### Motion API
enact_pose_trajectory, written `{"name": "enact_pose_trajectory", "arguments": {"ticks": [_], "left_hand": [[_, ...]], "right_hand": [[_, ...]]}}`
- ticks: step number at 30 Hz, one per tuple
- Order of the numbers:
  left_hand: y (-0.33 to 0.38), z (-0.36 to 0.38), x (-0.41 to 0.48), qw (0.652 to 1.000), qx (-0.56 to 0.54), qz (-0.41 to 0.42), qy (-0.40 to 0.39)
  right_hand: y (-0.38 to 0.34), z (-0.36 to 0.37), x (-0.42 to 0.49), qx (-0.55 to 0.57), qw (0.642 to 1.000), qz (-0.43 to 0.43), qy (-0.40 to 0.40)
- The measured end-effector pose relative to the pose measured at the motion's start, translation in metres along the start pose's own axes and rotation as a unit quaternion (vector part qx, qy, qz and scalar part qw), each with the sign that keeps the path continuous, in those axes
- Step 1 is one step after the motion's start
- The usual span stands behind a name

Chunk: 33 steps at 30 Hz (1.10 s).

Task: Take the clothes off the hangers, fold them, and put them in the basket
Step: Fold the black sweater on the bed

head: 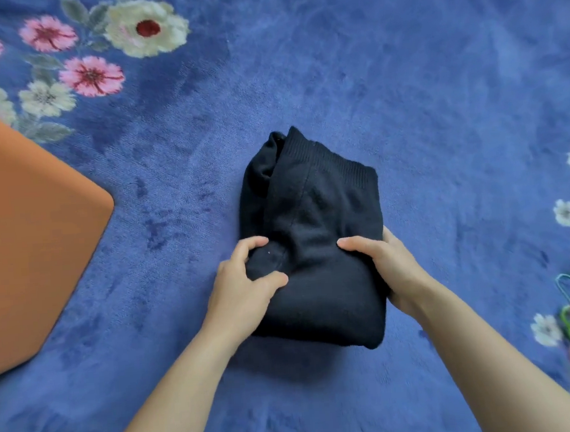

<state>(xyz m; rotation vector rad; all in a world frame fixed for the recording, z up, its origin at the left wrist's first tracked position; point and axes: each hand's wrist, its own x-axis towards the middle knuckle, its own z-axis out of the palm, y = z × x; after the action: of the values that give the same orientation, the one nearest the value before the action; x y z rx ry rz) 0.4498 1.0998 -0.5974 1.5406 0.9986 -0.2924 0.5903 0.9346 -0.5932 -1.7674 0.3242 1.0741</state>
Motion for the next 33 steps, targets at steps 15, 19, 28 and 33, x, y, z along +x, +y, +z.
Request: {"name": "enact_pose_trajectory", "arguments": {"ticks": [15,19,28,33], "left_hand": [[0.015,-0.036,-0.022,0.889,-0.435,-0.073,-0.123],[-0.046,-0.065,-0.025,0.828,-0.533,-0.171,-0.036],[-0.049,-0.053,-0.035,0.986,-0.072,0.07,0.131],[-0.021,-0.035,-0.015,0.949,0.152,0.136,0.24]], "right_hand": [[-0.035,0.056,-0.124,-0.594,0.591,-0.498,0.223],[0.066,0.062,-0.102,-0.694,0.597,-0.399,0.054],[0.051,0.04,-0.078,-0.308,0.869,-0.275,0.273],[0.032,0.034,-0.052,-0.082,0.971,-0.016,0.225]]}}
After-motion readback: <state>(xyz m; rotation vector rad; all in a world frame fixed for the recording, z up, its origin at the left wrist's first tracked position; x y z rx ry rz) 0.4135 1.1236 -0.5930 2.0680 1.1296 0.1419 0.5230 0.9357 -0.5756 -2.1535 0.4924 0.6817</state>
